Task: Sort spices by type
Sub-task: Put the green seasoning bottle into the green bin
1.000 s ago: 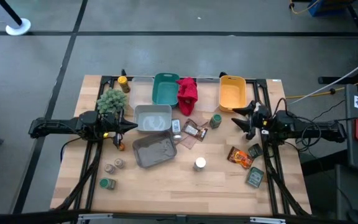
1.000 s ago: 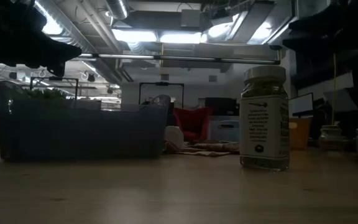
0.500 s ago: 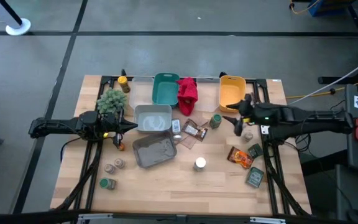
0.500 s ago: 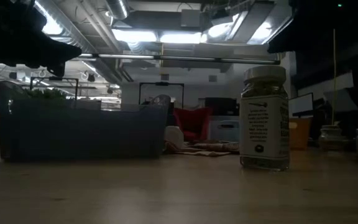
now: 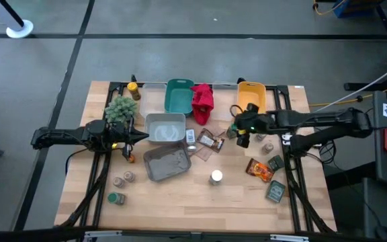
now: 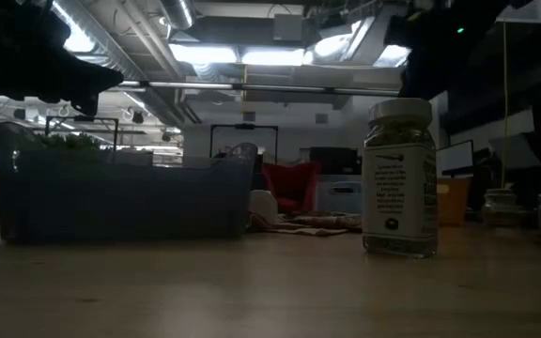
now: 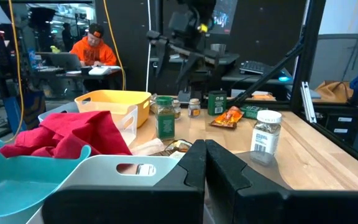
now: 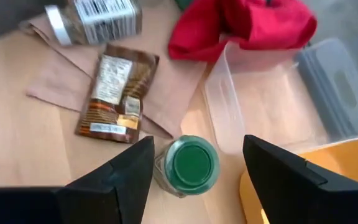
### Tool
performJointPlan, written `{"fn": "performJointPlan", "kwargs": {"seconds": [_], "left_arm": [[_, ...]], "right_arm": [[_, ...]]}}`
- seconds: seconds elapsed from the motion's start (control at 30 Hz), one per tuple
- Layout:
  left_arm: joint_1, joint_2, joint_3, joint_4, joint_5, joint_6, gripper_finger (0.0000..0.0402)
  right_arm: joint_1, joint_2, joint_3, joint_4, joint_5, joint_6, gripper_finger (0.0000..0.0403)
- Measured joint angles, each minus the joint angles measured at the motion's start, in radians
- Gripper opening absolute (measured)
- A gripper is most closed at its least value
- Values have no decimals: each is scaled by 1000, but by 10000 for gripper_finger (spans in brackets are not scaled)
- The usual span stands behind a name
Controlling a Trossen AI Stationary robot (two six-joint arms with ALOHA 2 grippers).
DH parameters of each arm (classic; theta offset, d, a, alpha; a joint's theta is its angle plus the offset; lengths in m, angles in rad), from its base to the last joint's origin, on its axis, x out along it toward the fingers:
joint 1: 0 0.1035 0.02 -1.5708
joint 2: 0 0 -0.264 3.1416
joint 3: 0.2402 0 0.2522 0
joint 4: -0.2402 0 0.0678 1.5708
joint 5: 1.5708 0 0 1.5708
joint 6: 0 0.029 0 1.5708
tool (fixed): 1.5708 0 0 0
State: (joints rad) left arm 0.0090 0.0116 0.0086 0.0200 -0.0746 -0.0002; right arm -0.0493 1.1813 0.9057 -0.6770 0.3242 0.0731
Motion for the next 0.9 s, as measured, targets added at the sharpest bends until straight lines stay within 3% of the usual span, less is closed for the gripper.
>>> {"fn": "performJointPlan", "kwargs": {"seconds": [0.27, 0.5, 0.9], "left_arm": [[0, 0, 0, 0, 0, 0, 0], [0, 0, 0, 0, 0, 0, 0], [0, 0, 0, 0, 0, 0, 0]], "right_arm": [[-118, 119, 61, -61, -170, 0, 247], [-179, 139, 85, -109, -276, 1, 247], [-187, 206, 88, -106, -280, -1, 247]]}}
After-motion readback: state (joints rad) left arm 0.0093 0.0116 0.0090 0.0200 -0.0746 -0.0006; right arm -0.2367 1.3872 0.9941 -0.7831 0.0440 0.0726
